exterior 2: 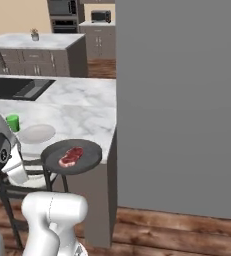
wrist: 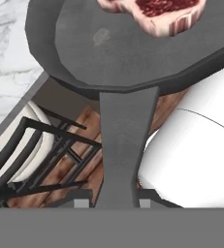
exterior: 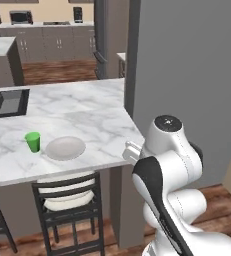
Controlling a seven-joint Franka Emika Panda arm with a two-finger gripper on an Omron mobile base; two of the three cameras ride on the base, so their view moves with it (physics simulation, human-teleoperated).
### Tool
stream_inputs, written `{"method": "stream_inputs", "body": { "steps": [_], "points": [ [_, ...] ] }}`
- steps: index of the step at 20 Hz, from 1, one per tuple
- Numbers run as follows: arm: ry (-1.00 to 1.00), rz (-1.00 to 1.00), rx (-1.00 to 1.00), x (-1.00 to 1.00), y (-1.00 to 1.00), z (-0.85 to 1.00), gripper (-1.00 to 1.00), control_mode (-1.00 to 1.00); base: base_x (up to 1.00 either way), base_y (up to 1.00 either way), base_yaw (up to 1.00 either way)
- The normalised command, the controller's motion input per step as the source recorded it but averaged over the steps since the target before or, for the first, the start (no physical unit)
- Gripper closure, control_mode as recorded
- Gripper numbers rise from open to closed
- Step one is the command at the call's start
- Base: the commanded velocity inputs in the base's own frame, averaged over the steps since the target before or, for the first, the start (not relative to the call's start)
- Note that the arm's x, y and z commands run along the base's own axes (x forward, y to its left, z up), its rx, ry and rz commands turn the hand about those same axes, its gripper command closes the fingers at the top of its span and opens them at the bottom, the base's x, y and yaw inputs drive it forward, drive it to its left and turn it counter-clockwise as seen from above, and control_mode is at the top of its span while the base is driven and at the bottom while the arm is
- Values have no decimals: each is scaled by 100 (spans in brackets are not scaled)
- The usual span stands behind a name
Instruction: Pick up the pan with the steak in it and place it on the dining table. Then place the steak on the plate.
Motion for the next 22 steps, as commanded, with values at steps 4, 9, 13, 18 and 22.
{"method": "stream_inputs", "body": {
  "steps": [4, 9, 13, 18, 22],
  "points": [
    [0, 0, 0, 0, 0, 0, 100, 100, 10, 34, -5],
    [0, 0, 0, 0, 0, 0, 100, 100, 38, 13, -1],
    [0, 0, 0, 0, 0, 0, 100, 100, 76, 26, -4],
    [0, 0, 0, 0, 0, 0, 100, 100, 38, 16, -3],
    [0, 0, 0, 3, 0, 0, 100, -100, 0, 0, 0]
  ]
}}
